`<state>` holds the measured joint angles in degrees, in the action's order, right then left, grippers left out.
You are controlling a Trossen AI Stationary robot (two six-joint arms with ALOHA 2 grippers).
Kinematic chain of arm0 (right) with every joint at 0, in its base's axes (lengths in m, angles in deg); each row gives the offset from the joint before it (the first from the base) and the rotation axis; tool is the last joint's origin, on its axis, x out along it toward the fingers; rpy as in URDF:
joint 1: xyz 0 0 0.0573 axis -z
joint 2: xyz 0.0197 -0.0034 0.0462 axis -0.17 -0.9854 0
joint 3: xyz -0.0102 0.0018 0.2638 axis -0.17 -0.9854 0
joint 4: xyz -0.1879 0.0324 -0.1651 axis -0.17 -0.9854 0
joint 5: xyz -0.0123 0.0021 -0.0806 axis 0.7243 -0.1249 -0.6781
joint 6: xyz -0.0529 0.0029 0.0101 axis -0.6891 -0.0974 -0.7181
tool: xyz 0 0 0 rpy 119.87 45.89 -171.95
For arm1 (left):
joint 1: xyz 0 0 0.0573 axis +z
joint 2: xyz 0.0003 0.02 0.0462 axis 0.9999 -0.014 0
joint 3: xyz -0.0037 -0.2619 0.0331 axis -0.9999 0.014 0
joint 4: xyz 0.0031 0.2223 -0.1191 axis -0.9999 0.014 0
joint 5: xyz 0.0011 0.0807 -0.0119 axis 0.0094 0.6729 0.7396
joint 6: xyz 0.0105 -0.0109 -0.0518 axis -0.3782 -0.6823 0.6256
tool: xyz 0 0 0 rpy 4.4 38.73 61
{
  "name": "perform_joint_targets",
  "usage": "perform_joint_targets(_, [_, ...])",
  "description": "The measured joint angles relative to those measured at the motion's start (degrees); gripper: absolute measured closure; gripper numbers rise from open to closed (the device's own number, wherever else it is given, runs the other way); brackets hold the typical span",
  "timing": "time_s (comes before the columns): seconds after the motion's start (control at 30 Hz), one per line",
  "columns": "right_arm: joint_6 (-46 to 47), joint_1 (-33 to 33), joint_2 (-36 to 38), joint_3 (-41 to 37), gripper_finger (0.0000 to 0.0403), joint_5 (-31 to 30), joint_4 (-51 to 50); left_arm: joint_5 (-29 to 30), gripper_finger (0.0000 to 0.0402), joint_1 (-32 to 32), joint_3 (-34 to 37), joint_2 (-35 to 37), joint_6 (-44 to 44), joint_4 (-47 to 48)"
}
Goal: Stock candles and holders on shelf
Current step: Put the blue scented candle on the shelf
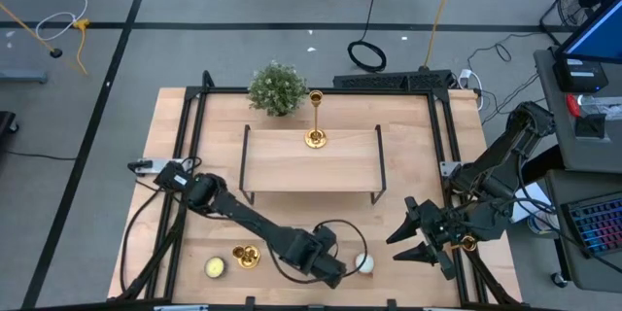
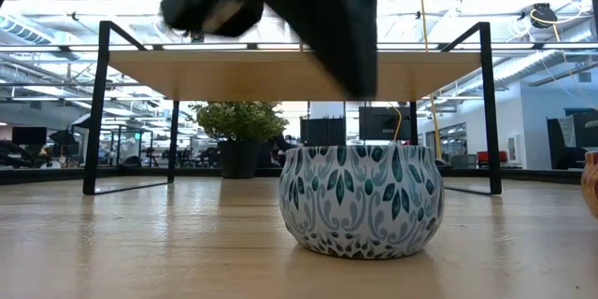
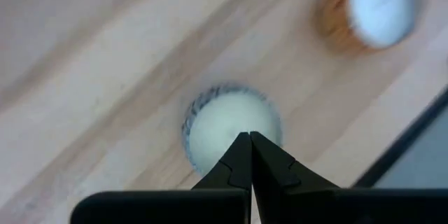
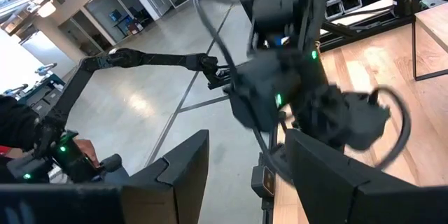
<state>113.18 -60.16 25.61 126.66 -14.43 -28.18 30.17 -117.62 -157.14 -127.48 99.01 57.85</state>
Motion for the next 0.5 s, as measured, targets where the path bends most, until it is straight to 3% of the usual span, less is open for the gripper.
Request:
perform_joint_targets(0.17, [0.8, 0.0, 0.0, 0.0, 0.0216, 0.0, 0.0, 5.3, 0.0401, 0.1, 0.0, 5.7, -3.2, -1.7])
perform_joint_targets(0.3, [0.9, 0.0, 0.0, 0.0, 0.0216, 0.0, 0.0, 5.9, 0.0396, 0.1, 0.0, 10.5, -11.0, -9.2])
perform_joint_targets(0.5, [0.7, 0.0, 0.0, 0.0, 0.0216, -0.2, 0.0, -7.5, 0.0383, 0.1, -0.1, 13.6, -26.3, -23.4])
